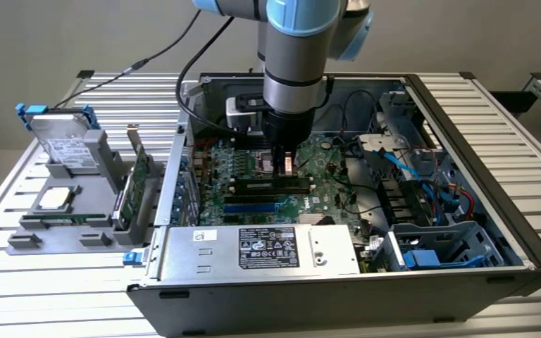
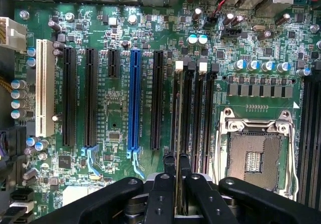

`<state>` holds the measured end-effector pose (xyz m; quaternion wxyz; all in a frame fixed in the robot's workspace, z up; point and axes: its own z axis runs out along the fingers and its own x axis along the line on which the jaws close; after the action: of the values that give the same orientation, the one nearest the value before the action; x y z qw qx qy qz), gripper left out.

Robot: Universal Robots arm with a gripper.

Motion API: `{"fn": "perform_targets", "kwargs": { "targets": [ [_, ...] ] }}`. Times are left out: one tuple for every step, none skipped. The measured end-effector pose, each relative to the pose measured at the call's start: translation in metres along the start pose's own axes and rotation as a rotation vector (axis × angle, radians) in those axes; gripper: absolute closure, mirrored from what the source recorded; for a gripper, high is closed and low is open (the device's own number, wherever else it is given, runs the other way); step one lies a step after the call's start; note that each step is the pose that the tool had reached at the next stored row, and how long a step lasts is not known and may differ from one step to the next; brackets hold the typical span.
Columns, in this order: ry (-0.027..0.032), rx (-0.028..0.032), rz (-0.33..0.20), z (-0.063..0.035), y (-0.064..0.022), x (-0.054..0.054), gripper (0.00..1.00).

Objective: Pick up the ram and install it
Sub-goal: 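Insert the ram into the slot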

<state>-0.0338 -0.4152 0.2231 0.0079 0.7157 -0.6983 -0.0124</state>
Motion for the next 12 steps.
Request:
{"fn": "perform_targets", "kwargs": {
  "targets": [
    [0.0, -0.0013, 0.0, 0.0, 0.0, 0.0, 0.87],
    [-0.0001, -0.0022, 0.0, 0.0, 0.0, 0.0, 0.87],
    [-0.0002, -0.0032, 0.0, 0.0, 0.0, 0.0, 0.87],
    [-0.0001, -0.0037, 0.0, -0.0001, 0.0, 0.0, 0.87],
    [-0.0003, -0.004, 0.0, 0.0, 0.0001, 0.0, 0.87],
    [-0.0003, -0.0041, 0.0, 0.0, 0.0001, 0.0, 0.87],
    [-0.0005, -0.004, 0.0, 0.0, 0.0001, 0.0, 0.87],
    [-0.0007, -0.004, 0.0, 0.0001, 0.0001, 0.0, 0.87],
    [-0.0009, -0.004, 0.0, 0.0002, 0.0, 0.0, 0.87],
    [-0.0013, -0.004, 0.0, 0.0003, 0.0001, 0.0, 0.87],
    [-0.0018, -0.0039, 0.0, 0.0005, 0.0, 0.0, 0.87],
    [-0.0024, -0.004, 0.0, 0.0006, 0.0, 0.0, 0.87]
  ]
}}
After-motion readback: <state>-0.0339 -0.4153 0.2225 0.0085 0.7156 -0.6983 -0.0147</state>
